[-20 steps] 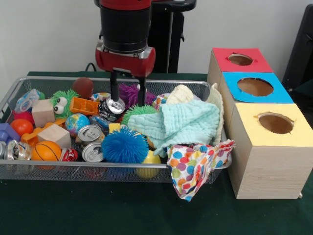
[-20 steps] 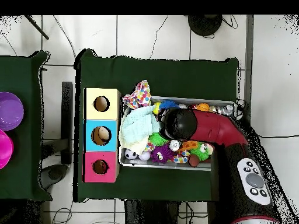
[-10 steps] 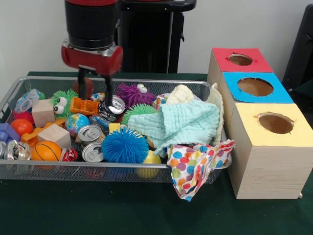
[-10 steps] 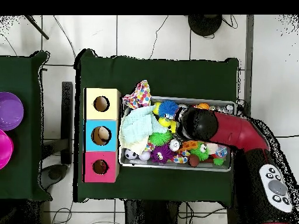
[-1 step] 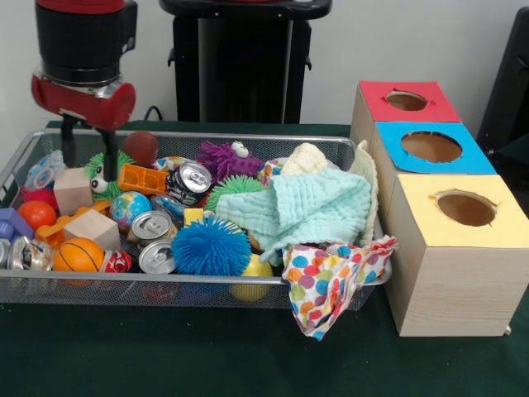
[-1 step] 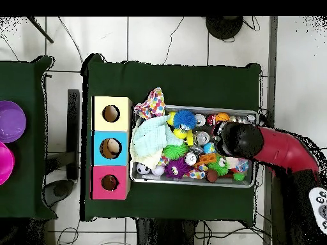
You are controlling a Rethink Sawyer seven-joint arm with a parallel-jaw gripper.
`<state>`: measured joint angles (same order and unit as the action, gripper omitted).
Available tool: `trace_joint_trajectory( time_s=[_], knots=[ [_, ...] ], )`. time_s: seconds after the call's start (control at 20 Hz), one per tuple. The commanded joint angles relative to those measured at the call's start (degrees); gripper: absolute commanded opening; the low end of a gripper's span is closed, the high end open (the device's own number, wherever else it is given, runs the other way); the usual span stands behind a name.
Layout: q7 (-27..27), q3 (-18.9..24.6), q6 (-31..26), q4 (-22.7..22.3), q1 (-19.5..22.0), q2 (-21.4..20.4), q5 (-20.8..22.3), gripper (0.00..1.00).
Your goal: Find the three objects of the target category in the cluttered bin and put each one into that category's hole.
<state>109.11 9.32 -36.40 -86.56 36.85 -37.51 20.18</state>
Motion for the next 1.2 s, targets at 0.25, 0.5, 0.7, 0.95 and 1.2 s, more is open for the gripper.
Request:
trace_joint_trajectory(
  time_s=[0.25, 0.5, 0.7, 0.95, 1.2],
  knots=[
    [-11.7, 5.4, -1.7, 0.6, 4.2, 2.0, 5.1, 1.00],
    [-12.4, 6.5, -2.4, 0.0, 5.8, 2.4, 5.8, 1.00],
    [-12.2, 7.1, -2.1, -0.2, 6.5, 2.8, 6.6, 1.00],
    [-12.0, 6.9, -4.6, -1.1, 7.2, 2.4, 6.4, 1.00],
    [-12.3, 7.1, -7.9, -1.8, 7.6, 2.5, 5.6, 1.00]
  ],
)
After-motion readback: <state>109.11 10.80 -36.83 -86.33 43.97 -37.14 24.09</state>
